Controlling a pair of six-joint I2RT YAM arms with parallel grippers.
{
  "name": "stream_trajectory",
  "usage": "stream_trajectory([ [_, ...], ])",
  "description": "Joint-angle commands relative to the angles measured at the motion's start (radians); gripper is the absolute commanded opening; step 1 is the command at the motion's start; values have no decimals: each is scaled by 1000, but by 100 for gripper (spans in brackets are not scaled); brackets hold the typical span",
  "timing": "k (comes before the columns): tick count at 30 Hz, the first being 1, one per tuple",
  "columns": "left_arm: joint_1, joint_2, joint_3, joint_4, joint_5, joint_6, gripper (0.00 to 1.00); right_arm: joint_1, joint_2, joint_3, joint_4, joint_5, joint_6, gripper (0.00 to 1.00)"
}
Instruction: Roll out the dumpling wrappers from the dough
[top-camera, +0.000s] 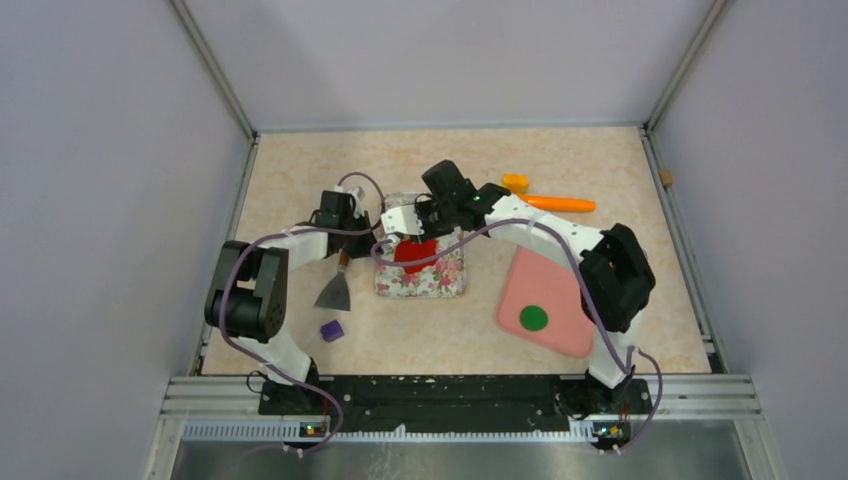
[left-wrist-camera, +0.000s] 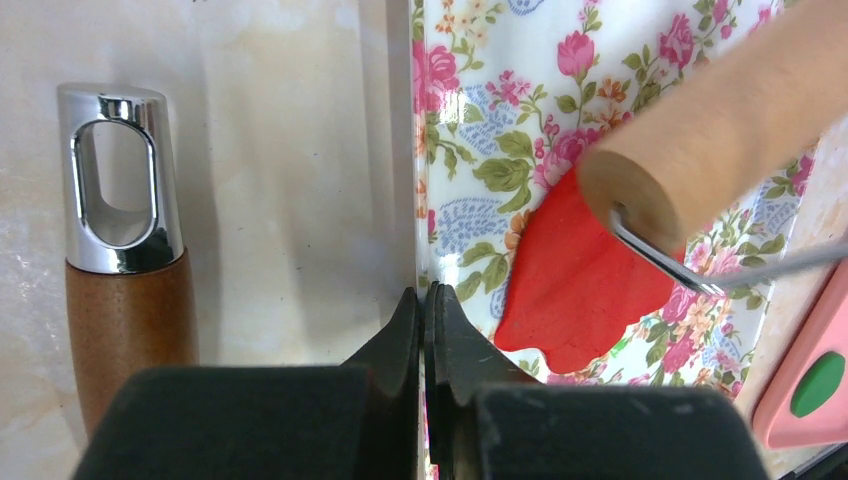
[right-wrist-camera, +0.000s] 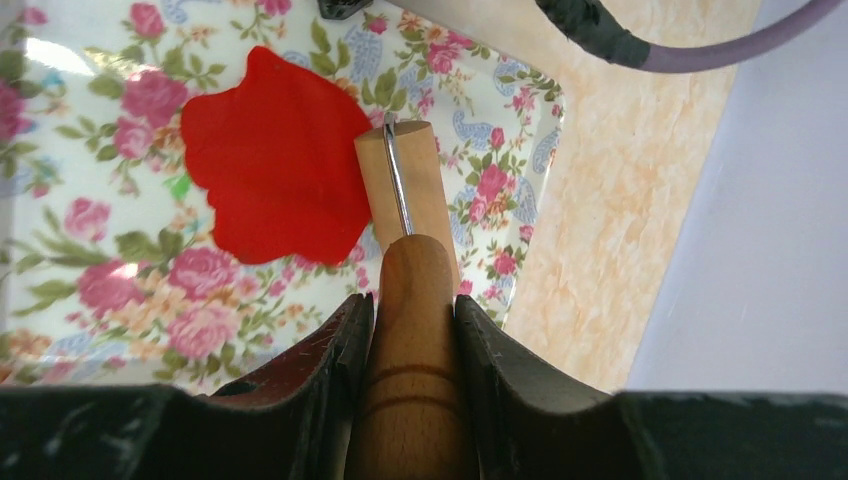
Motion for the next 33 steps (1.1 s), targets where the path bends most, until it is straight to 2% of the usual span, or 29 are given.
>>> stream_trajectory([
  [1,-10,-10,-21,-75,10,31,0,15,-149,-10,-54,-23,31,0],
  [6,-10,-8,-15,-75,11,32,0,35,-183,-114,-39,-42,30,0],
  [12,-10,-1,-8,-79,7,39,0,63,-174,-166,-15,-76,43,0],
  [17,-6,15,20,-90,-6,48,0,69,-135,-102,-296,-199,9,0],
  [22,-3,55,87,-131,-48,46,0,70,-85,-47,-518,-246,-20,0],
  [33,1,89,122,-138,-54,33,0,69,-84,-52,-595,-234,6,0],
])
